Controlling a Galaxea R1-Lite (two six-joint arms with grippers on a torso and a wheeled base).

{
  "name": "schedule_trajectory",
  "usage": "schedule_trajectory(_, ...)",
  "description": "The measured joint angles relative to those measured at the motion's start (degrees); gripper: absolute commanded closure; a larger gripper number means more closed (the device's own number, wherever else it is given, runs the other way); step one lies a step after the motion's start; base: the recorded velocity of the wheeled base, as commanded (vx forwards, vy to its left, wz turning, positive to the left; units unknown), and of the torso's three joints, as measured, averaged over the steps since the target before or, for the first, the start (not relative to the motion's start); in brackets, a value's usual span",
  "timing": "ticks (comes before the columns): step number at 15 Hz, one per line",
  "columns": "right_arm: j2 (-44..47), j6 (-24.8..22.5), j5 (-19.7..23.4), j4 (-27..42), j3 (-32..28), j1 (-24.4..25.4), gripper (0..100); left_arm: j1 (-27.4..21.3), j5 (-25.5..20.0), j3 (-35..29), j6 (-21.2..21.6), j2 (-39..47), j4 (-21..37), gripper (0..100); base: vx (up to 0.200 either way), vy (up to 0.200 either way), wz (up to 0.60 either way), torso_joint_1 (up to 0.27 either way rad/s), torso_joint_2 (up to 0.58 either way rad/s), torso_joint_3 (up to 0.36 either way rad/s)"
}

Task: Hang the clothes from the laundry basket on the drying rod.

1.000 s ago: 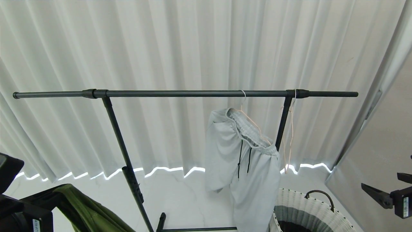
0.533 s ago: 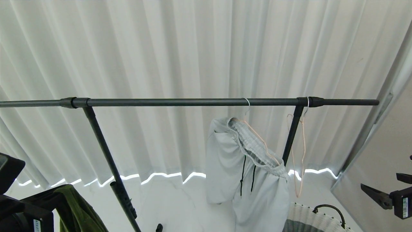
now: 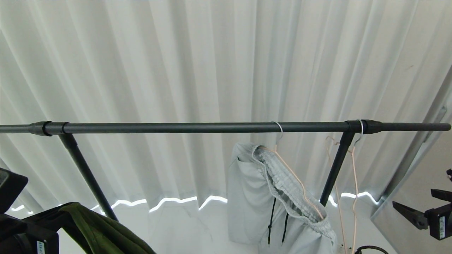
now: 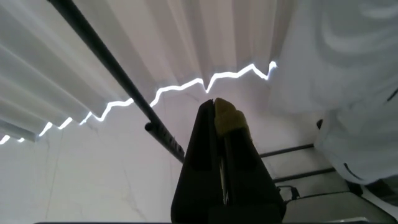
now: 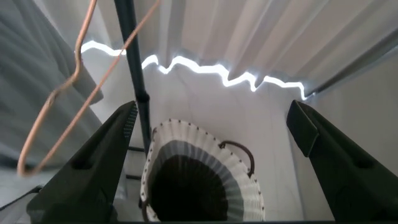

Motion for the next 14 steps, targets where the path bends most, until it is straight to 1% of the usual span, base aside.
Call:
schedule_trajectory(6,0.0,0.2,0.0,0.1,0.3,1.2,0,0.0,0.0,0.0,0.0,0.0,0.0,100,0.000,0.200,0.00,-0.006,0.00,0.005)
schedule_trajectory(8,0.0,0.5,0.0,0.1,0.2,1.4,0,0.0,0.0,0.0,0.0,0.0,0.0,100,0.000,0.000,0.00,0.000,0.00,0.000)
schedule_trajectory(9,0.0,1.7,0.0,0.1,0.2,1.5,0,0.0,0.0,0.1,0.0,0.0,0.0,100,0.000,0.000,0.00,0.000,0.00,0.000)
schedule_trajectory(12,0.0,6.3,-0.1,0.1,-0.3,3.3,0,0.0,0.0,0.3,0.0,-0.1,0.0,100,0.000,0.000,0.00,0.000,0.00,0.000)
schedule_trajectory(14,0.2,9.7,-0.9,1.0,-0.6,5.9,0,0.0,-0.1,0.4,0.0,0.0,0.0,100,0.000,0.000,0.00,0.000,0.00,0.000)
